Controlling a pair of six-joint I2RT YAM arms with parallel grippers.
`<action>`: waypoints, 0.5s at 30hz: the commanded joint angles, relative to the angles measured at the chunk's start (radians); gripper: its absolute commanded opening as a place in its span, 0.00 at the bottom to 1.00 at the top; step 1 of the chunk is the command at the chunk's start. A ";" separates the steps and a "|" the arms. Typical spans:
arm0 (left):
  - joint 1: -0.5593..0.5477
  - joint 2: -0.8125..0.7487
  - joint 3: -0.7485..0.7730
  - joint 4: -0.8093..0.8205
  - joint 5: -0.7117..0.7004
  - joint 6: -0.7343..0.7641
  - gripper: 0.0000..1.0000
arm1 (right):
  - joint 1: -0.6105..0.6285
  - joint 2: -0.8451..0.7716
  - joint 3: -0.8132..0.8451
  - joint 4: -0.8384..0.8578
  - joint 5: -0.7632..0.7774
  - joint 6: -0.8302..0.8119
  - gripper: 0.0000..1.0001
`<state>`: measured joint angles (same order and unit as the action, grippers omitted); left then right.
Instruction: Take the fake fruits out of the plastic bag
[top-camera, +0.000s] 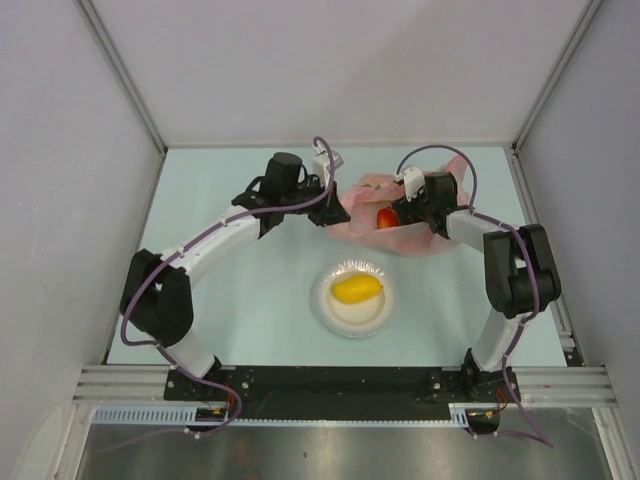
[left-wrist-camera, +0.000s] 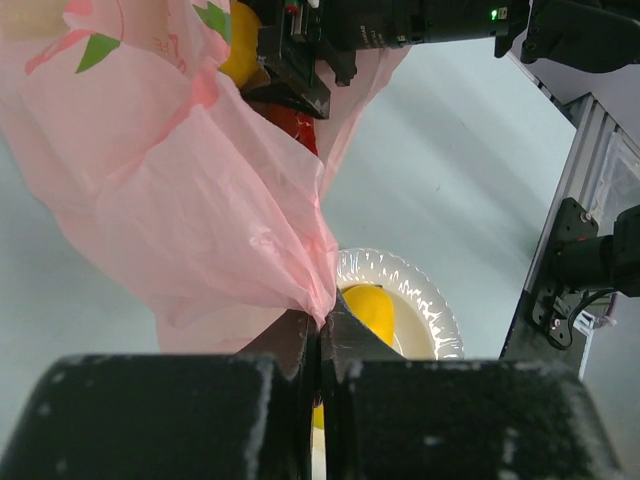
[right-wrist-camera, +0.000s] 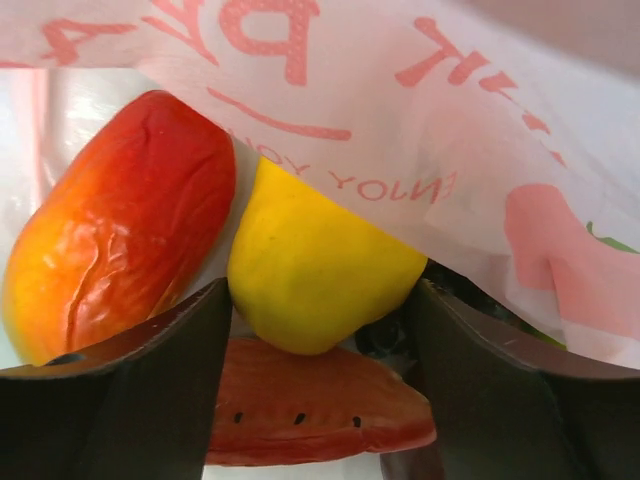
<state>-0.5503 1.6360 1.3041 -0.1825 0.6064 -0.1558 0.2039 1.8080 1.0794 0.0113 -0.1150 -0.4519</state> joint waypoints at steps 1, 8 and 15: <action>-0.014 0.018 0.049 0.018 0.016 0.021 0.00 | -0.012 -0.059 0.040 0.004 -0.061 -0.010 0.72; -0.013 0.045 0.067 0.031 0.024 -0.005 0.00 | 0.002 -0.317 0.043 -0.079 -0.282 0.010 0.61; -0.020 0.061 0.099 0.021 0.012 -0.001 0.00 | 0.084 -0.522 0.014 -0.341 -0.488 -0.039 0.54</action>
<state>-0.5617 1.6913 1.3449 -0.1818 0.6064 -0.1577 0.2379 1.3724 1.0954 -0.1532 -0.4408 -0.4511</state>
